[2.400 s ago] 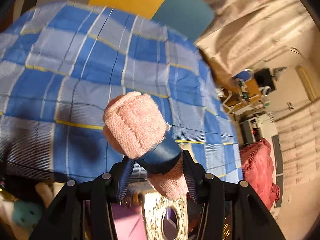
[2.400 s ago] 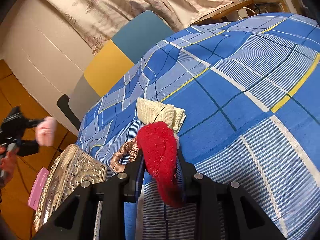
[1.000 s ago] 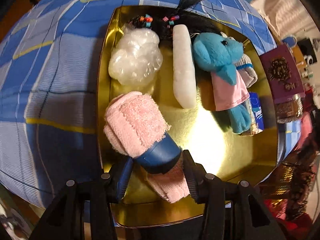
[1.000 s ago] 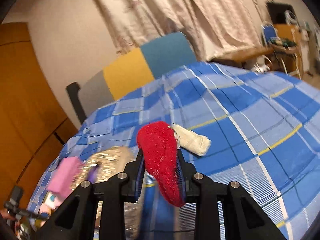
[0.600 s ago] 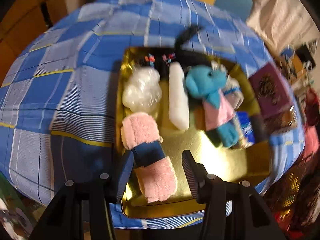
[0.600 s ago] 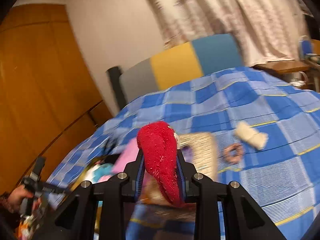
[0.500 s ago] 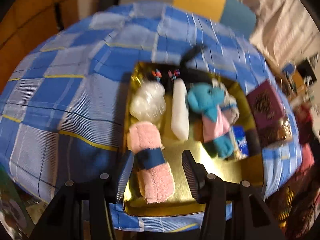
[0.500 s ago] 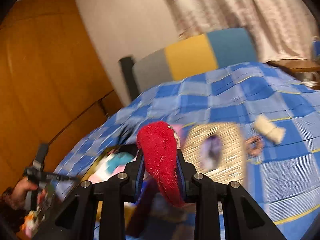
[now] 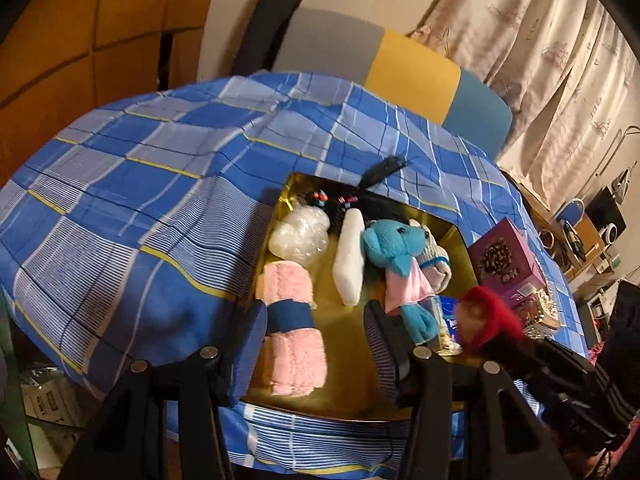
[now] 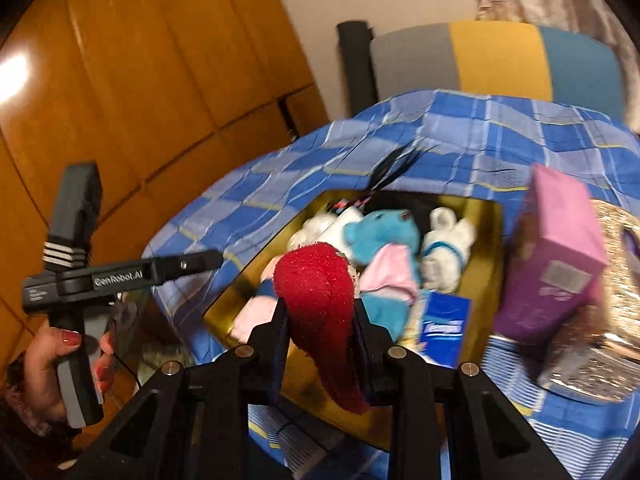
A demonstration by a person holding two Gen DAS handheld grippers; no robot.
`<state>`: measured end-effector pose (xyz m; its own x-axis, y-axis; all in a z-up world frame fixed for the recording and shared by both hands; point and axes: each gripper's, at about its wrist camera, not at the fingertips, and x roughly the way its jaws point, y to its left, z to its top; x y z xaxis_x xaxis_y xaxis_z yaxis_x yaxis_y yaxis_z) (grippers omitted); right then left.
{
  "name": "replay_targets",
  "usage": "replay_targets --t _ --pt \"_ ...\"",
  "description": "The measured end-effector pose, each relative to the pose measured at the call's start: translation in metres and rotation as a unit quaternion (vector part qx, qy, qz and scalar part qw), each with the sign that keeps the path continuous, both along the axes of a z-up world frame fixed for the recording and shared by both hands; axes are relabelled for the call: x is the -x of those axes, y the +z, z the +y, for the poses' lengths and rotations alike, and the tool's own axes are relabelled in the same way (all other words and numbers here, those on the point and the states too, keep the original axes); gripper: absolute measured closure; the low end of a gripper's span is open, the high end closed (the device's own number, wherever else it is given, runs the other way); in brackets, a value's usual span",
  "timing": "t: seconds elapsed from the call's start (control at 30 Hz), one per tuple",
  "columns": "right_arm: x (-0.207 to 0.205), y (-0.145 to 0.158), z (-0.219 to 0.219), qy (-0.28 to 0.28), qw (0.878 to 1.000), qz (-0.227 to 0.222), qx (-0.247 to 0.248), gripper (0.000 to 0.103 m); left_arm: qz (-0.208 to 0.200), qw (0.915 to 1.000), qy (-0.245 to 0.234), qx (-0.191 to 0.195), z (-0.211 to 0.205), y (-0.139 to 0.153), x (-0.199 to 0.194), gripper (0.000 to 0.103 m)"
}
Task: Organize soft objects
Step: 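Lower the red sock into the gold tray and open the right gripper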
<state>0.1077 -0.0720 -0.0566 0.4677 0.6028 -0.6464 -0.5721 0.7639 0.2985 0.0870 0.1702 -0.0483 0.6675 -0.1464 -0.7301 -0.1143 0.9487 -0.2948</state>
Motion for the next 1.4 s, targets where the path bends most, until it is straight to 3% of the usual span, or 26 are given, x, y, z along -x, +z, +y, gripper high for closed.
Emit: replay_targets --t 0.33,0.73,1.17,1.33,1.4 --pt "-0.019 -0.029 0.050 0.016 0.998 0.044 0.039 0.073 0.014 0.9996 0.020 -0.011 0.011 -0.013 0.008 0.052" --pt "-0.034 -0.047 0.066 -0.013 0.996 0.053 0.075 0.073 0.018 0.9991 0.023 -0.031 0.008 -0.013 0.012 0.052" --pt "-0.046 -0.056 0.076 -0.036 0.994 0.060 0.078 0.072 0.014 0.9988 0.031 -0.036 0.011 -0.009 0.015 0.052" --pt "-0.046 -0.065 0.075 -0.037 0.994 0.074 0.078 0.066 0.012 0.9988 0.032 -0.034 0.011 -0.008 0.016 0.052" --pt "-0.044 -0.064 0.069 -0.043 0.993 0.079 0.073 0.058 0.013 0.9988 0.034 -0.034 0.012 -0.009 0.017 0.052"
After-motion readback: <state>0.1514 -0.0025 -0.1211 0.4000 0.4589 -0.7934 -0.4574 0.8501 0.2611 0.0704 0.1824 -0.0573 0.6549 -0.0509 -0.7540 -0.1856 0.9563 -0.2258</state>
